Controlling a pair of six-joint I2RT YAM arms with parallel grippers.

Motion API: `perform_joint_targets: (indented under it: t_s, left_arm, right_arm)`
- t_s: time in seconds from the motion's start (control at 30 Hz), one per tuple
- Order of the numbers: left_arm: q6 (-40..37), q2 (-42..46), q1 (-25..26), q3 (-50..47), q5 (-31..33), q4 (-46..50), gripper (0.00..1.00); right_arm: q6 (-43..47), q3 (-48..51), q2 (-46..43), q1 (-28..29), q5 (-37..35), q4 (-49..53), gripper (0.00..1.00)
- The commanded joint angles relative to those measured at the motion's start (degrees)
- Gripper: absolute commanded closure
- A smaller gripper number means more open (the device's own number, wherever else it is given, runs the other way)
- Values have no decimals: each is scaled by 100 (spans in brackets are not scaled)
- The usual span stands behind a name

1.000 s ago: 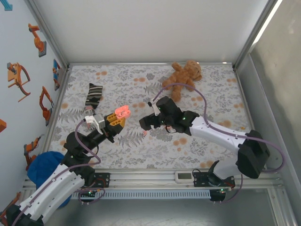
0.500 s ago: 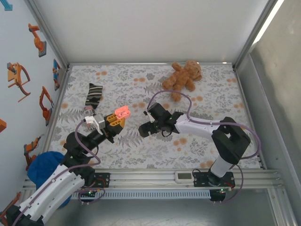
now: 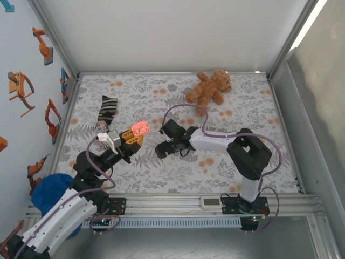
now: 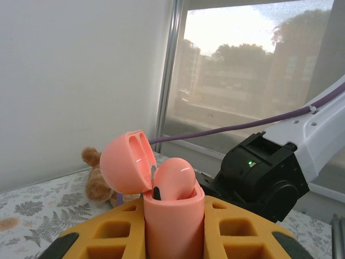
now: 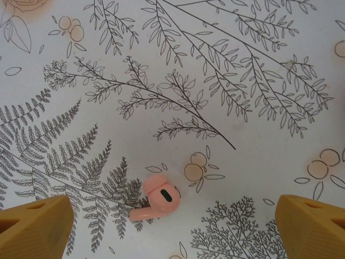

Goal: Insert wireless bluetooth earbuds into charging case

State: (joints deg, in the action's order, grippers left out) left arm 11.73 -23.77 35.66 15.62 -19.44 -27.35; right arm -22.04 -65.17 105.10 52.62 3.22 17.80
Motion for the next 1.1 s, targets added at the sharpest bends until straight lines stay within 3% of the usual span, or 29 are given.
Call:
perform_joint_targets:
  t_s: [0.0, 0.5, 1.07]
  left_arm:
    - [-92, 19, 35, 7, -17, -165, 100]
    - [-75, -3, 33, -3, -25, -198, 100]
    - [-30, -119, 34, -13, -70, -297, 100]
  right_arm:
    - [86, -237, 158, 55, -230, 225, 5]
    - [273, -664, 668, 284, -840, 876, 6]
    - [148, -397, 435, 279, -1642, 1252, 7]
